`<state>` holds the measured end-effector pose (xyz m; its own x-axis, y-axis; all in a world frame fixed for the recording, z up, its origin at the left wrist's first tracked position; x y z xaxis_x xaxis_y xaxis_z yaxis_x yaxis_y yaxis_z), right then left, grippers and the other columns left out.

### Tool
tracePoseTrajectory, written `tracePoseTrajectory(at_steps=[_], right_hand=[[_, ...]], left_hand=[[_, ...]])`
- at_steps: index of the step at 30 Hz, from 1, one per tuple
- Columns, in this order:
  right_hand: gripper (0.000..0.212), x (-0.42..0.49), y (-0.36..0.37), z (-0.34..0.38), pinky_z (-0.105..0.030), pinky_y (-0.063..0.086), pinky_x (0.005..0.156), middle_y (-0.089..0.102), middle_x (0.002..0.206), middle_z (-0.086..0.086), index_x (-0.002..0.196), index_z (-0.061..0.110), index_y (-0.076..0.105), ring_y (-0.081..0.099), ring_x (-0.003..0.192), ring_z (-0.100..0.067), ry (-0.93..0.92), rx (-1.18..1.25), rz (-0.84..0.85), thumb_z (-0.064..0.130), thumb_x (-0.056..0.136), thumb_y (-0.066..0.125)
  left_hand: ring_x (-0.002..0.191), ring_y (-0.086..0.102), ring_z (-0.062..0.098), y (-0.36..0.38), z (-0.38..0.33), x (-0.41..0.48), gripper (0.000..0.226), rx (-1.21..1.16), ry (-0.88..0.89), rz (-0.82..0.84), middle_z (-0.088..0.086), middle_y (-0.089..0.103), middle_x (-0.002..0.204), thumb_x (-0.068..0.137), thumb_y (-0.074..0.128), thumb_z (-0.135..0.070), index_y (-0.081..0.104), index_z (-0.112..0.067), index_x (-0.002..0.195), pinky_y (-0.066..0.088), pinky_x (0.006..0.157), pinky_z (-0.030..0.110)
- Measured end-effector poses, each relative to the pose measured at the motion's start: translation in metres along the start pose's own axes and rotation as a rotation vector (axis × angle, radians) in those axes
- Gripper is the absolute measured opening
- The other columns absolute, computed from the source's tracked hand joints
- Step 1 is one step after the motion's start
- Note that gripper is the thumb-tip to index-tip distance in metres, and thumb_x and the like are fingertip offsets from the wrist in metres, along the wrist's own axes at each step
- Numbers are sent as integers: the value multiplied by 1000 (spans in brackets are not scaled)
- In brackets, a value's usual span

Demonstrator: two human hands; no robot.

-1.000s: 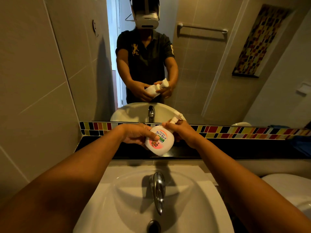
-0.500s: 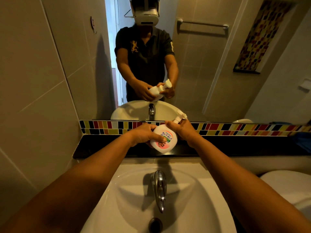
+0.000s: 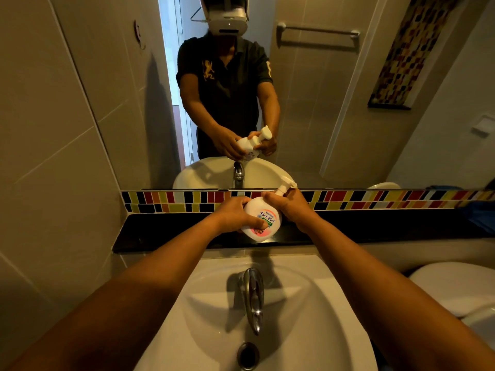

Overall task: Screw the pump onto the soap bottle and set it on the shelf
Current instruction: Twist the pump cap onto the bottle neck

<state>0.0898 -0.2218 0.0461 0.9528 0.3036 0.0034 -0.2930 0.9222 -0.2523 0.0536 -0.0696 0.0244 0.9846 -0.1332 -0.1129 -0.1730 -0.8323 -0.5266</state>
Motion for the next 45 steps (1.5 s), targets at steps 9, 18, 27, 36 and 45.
tracePoseTrajectory(at_steps=[9, 18, 27, 36, 45], right_hand=[[34, 0, 6, -2, -20, 50, 54, 68, 84, -2, 110, 11, 64, 67, 71, -13, 86, -79, 101, 37, 88, 69], [48, 17, 7, -5, -28, 39, 54, 60, 69, -7, 111, 4, 61, 50, 58, -16, 230, 397, 228, 47, 101, 42], [28, 35, 14, -5, -18, 29, 43, 50, 60, -1, 111, 3, 56, 37, 46, -7, 312, 346, 301, 28, 98, 51], [21, 48, 18, -20, -18, 24, 40, 47, 56, -1, 96, 4, 60, 32, 43, -7, 399, 383, 251, 22, 100, 49], [25, 60, 21, -28, -21, 25, 43, 48, 58, -2, 109, 3, 61, 33, 47, -9, 375, 333, 206, 23, 99, 51]], left_hand=[[96, 69, 18, -3, 21, 0, 48, -214, -106, 42, 4, 70, 108, 75, 80, -16, 59, -16, 117, 60, 73, 31], [106, 65, 22, -9, 48, 5, 58, -336, -155, 19, 7, 68, 117, 73, 79, -6, 56, -12, 127, 57, 81, 32], [110, 64, 23, 0, 60, 18, 58, -205, -141, 3, 7, 68, 118, 70, 82, -9, 59, -15, 123, 55, 94, 43], [112, 61, 25, 7, 68, 28, 60, -173, -160, -76, 8, 65, 122, 71, 82, -8, 57, -14, 125, 53, 91, 39], [111, 62, 26, 11, 77, 35, 67, -168, -202, -129, 7, 66, 121, 63, 88, -11, 59, -14, 124, 54, 88, 38]])
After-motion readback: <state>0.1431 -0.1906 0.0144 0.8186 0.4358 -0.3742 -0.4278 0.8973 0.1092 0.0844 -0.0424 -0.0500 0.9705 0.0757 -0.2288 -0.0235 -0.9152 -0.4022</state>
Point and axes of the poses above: each hand's wrist, its own x-axis towards the middle knuckle, its own y-axis out of the palm, z = x × y, the point moved 5 cm from there along x, towards the middle knuckle
